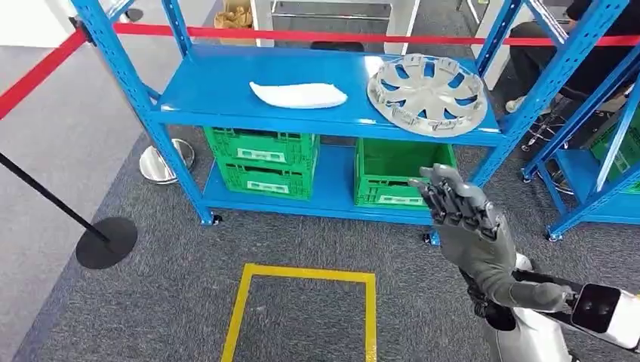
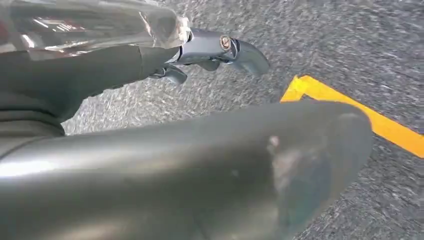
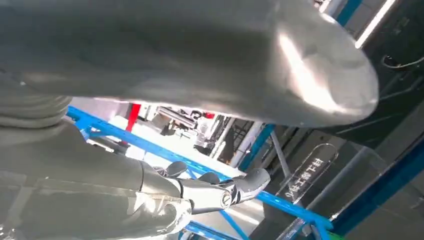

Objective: Take the parts from the cabinet and place them on the table.

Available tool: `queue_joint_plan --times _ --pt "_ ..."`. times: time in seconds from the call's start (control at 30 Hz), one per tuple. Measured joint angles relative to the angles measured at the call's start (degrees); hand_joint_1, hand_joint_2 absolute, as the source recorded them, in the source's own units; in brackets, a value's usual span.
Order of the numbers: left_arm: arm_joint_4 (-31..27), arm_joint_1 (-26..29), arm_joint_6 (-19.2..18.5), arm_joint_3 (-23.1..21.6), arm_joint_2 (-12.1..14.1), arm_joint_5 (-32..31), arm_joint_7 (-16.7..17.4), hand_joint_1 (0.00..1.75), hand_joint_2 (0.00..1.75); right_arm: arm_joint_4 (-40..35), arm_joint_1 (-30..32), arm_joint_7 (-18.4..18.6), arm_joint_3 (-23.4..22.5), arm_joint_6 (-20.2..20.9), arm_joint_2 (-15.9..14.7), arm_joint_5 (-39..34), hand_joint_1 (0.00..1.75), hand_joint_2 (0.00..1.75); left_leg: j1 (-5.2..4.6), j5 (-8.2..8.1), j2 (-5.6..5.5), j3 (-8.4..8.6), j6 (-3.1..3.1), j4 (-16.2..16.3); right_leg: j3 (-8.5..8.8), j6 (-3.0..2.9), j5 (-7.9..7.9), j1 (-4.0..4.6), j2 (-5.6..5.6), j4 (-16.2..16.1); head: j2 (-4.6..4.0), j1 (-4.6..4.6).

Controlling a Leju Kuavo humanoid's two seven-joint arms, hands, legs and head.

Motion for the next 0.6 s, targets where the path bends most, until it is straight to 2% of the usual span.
queue_joint_plan --times 0.03,0.07,0.1,0.13,0.2,0.23,0.33,0.4,0.43,0.5,0.53,0.57,0.6 --pt "0.0 0.0 0.0 0.0 0.0 0.0 0.0 0.0 0.0 0.0 0.2 0.0 0.0 0.0 0.0 0.0 0.0 0.0 -0.08 -0.24 -0.01 0.16 0.09 0.0 -2.5 0.09 -0.76 0.01 0.0 3.8 0.0 0.09" --pt "0.0 0.1 0.0 0.0 0.0 0.0 0.0 0.0 0.0 0.1 0.4 0.0 0.1 0.0 0.0 0.0 0.0 0.0 -0.13 -0.49 -0.06 0.45 0.06 0.0 -3.9 0.03 -0.15 0.0 0.01 5.0 0.0 0.0" --pt "0.0 0.1 0.0 0.0 0.0 0.0 0.0 0.0 0.0 0.2 0.4 0.0 0.1 0.0 0.0 0.0 0.0 0.0 -0.15 -0.83 -0.12 0.91 0.02 0.0 -3.67 -0.14 1.88 0.01 0.0 3.3 0.0 0.04" --pt "0.0 0.2 -0.1 0.0 0.0 -0.1 0.0 0.0 0.0 0.3 0.3 0.2 0.2 -0.2 0.0 0.0 0.0 0.0 -0.15 -1.21 -0.21 1.49 -0.11 0.0 -2.09 -0.36 4.92 0.01 0.0 -1.1 0.0 0.07" --pt "0.0 0.1 -0.1 0.0 0.0 -0.4 0.0 0.0 0.0 0.8 0.1 0.8 0.2 -0.9 0.0 0.2 0.0 0.0 -0.15 -2.08 -0.29 2.72 -0.54 0.0 2.26 -0.91 10.46 0.01 -0.07 -11.6 0.0 0.15" --pt "0.0 0.1 -0.1 0.0 0.0 -0.5 0.0 0.0 0.0 1.4 -0.1 0.9 0.2 -1.4 0.0 0.2 0.0 0.0 -0.56 -2.54 -0.28 2.46 -1.02 0.2 3.0 -1.0 9.41 0.22 -0.16 -12.7 0.0 0.11" --pt "0.0 0.0 -0.1 0.0 0.1 -0.9 -0.1 0.0 0.0 2.5 -0.1 0.8 -0.1 -2.6 0.0 0.3 0.0 0.0 -0.25 -3.18 -0.11 2.81 -1.9 -0.1 3.35 -1.93 8.82 0.67 0.17 -12.9 0.0 0.0" --pt "0.0 -0.1 -0.1 -0.1 0.1 -0.9 -0.1 0.0 0.0 3.0 0.2 0.1 -0.4 -3.0 0.0 0.4 0.0 0.0 -0.09 -3.79 -0.03 3.08 -2.58 0.5 4.06 -2.39 8.74 0.08 0.24 -13.3 0.0 0.04" --pt "0.0 -0.2 -0.1 -0.1 0.0 -0.9 -0.2 0.0 0.0 3.1 0.5 -0.2 -0.5 -3.2 0.0 0.6 0.0 0.0 -0.1 -4.86 0.02 1.96 -2.91 2.8 4.39 -2.78 8.45 0.04 0.13 -13.3 0.0 -0.35" --pt "0.0 -0.1 0.0 -0.1 0.2 -0.9 -0.3 0.0 0.0 3.5 1.5 -0.5 -0.9 -4.4 0.0 2.2 0.0 0.0 0.13 -8.73 0.07 -3.57 -3.38 12.2 4.79 -3.07 7.91 0.02 -0.04 -13.3 0.0 -0.39" --pt "0.0 0.1 0.0 -0.1 0.1 -0.9 -0.4 0.0 0.0 3.8 2.1 -0.5 -1.1 -5.7 0.0 3.8 0.0 0.0 0.13 -9.83 0.08 -6.53 -3.51 16.6 4.98 -3.06 7.61 0.02 -0.03 -13.3 0.0 -0.37" --pt "0.0 0.3 0.0 -0.1 0.1 -0.8 -0.5 0.0 0.0 4.2 2.7 -0.4 -1.4 -6.9 -0.1 5.1 0.0 0.0 0.16 -9.52 0.09 -8.48 -3.55 18.6 5.27 -3.03 7.3 0.0 -0.02 -13.3 0.0 -0.37" --pt "0.0 0.4 0.0 -0.1 0.1 -0.8 -0.5 0.0 0.0 4.5 3.2 0.2 -1.9 -8.7 -0.1 6.5 0.0 0.0 0.18 -7.81 0.1 -8.8 -3.5 17.7 5.69 -2.95 6.97 -0.03 0.02 -13.3 0.0 -0.39"
